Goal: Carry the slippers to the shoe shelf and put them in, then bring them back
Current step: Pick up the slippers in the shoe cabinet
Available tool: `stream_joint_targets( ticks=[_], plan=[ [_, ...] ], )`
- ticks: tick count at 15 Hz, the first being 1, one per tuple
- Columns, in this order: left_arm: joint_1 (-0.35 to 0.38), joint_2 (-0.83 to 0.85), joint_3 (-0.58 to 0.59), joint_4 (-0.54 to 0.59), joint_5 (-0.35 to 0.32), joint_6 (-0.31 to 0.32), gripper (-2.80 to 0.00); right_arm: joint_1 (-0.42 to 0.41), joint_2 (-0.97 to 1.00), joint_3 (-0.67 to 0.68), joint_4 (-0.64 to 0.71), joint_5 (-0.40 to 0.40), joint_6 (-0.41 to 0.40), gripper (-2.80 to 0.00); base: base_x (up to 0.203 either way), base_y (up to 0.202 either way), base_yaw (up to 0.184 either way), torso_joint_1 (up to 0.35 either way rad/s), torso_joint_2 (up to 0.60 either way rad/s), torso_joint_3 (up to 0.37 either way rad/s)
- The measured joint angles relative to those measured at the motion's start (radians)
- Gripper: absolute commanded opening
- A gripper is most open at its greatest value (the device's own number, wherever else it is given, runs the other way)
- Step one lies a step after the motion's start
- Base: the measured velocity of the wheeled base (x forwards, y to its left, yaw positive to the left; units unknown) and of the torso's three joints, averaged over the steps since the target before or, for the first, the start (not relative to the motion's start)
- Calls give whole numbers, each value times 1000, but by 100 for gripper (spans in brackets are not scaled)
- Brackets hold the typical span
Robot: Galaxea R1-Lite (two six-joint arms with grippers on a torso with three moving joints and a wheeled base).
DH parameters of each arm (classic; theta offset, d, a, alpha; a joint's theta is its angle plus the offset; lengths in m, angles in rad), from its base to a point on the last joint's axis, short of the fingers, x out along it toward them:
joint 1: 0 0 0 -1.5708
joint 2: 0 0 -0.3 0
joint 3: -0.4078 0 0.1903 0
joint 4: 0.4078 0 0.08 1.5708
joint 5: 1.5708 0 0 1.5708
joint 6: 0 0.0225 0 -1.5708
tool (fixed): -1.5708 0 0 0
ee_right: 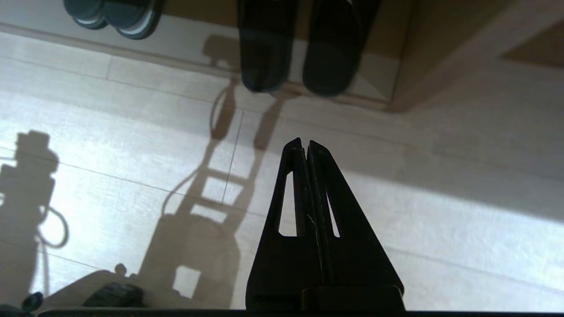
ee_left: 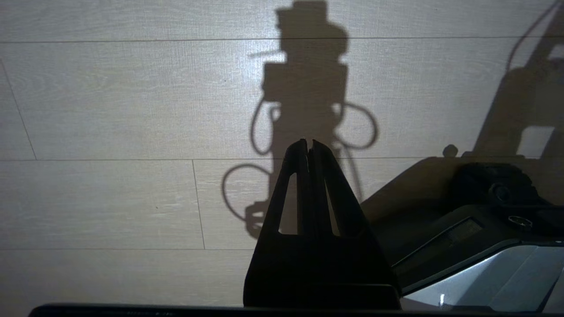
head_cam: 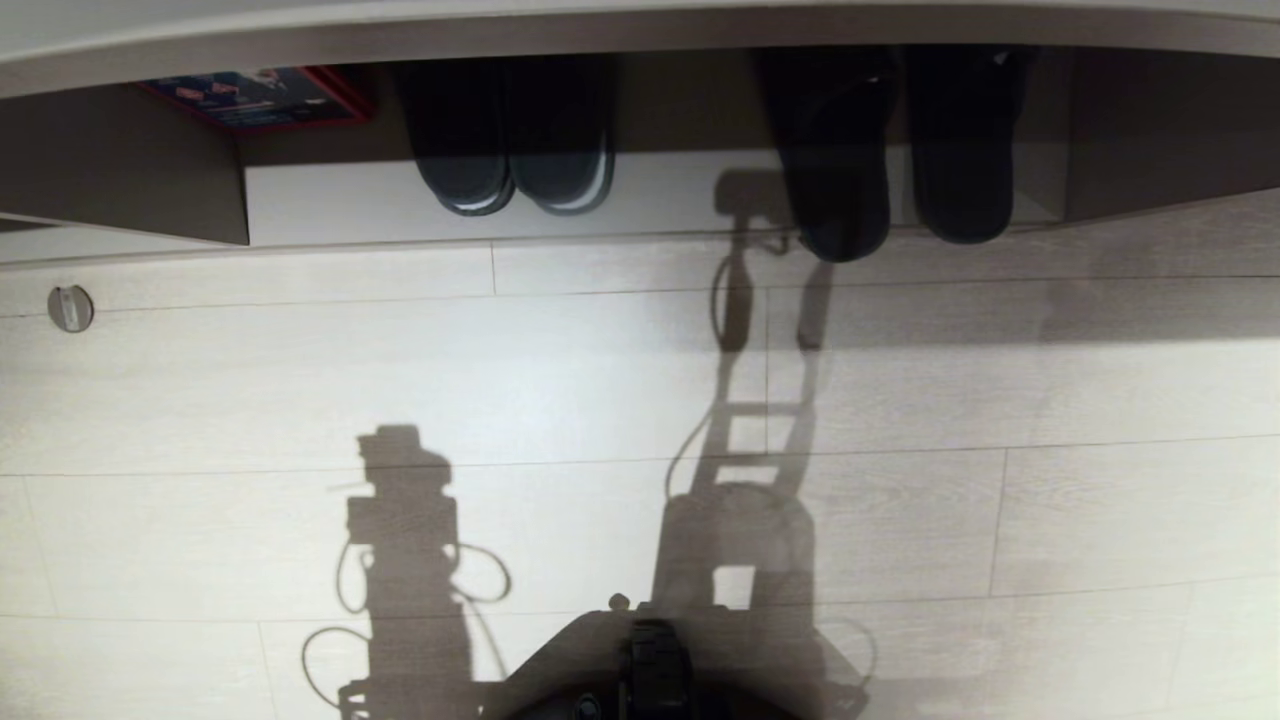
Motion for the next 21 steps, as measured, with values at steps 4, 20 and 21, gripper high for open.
stream_joint_targets(
  ticks=[4, 20, 21],
  plan=[
    [0, 0, 0, 0, 0, 0, -280, -50, -103, 12, 95, 15, 56, -280, 0, 0, 0, 0, 0, 0],
    [0, 0, 0, 0, 0, 0, -280, -77, -325, 451, 84, -34, 11, -280, 0, 0, 0, 0, 0, 0],
    [0, 0, 0, 0, 0, 0, -280, -77, -330, 462, 100, -48, 10, -280, 0, 0, 0, 0, 0, 0]
  ],
)
